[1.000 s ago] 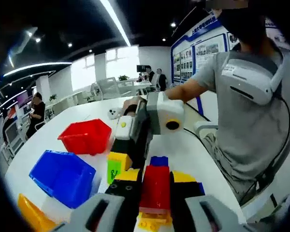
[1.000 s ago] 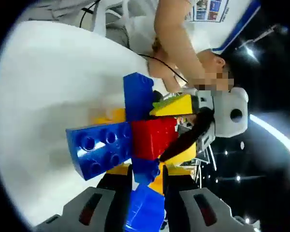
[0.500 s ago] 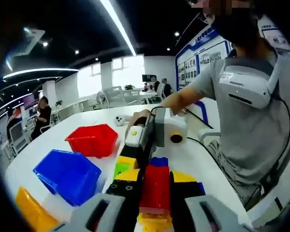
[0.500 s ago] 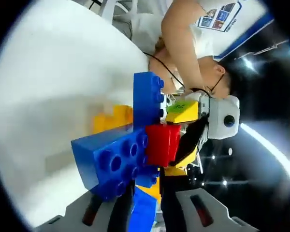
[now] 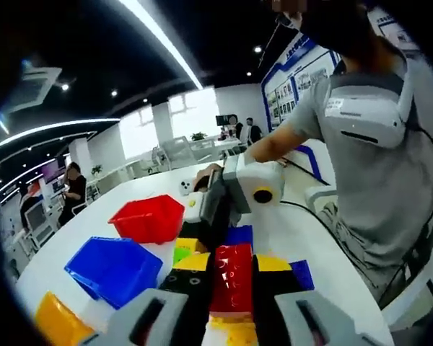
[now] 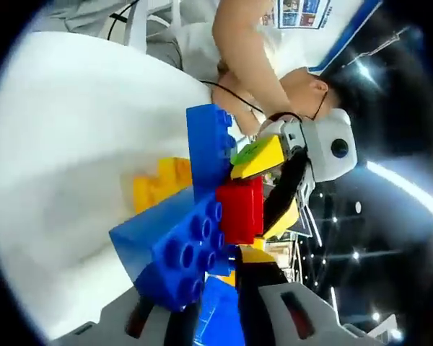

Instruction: Take apart the toy blocks one by one and place each separated block into its matching bin, sorting the blocks by their type until all the connected pieces are disassembled and separated into the correct bins

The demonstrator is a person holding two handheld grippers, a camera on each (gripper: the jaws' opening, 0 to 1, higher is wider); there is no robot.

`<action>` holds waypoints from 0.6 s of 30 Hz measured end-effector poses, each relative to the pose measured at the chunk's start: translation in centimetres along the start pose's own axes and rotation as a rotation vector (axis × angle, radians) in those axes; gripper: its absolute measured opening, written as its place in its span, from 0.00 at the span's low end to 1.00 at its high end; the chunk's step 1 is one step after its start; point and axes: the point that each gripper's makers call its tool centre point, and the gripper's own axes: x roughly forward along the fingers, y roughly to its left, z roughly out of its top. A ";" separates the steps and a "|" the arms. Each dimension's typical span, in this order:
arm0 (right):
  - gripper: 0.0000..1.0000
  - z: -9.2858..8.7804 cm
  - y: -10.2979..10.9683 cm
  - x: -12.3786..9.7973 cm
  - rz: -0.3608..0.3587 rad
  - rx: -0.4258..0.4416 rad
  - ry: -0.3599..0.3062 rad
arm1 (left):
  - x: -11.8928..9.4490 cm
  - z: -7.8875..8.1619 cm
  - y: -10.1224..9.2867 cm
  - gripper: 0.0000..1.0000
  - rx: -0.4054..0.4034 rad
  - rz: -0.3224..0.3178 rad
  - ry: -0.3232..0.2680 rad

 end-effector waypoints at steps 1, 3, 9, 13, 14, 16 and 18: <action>0.17 -0.1 -0.1 -0.1 -0.002 0.001 0.005 | 0.0 0.0 0.0 0.22 0.003 -0.004 0.003; 0.17 -0.2 -0.2 -0.2 -0.016 -0.011 0.019 | 0.3 0.1 0.1 0.22 0.014 -0.011 0.008; 0.17 -0.6 -0.9 -1.5 -0.059 0.014 0.052 | 1.1 1.4 0.5 0.22 0.041 -0.040 0.015; 0.16 -0.9 -1.1 -2.3 -0.057 0.073 0.058 | 1.6 2.1 0.7 0.22 0.062 -0.054 0.023; 0.16 -0.9 -1.0 -2.3 -0.052 0.074 0.062 | 1.9 2.3 0.7 0.22 0.068 -0.063 0.029; 0.16 -1.3 -0.6 -2.7 -0.029 0.100 0.071 | 2.6 2.2 0.7 0.22 0.088 -0.067 0.048; 0.16 -1.7 0.4 -3.0 0.015 0.130 0.089 | 3.4 2.3 0.8 0.21 0.115 -0.066 0.057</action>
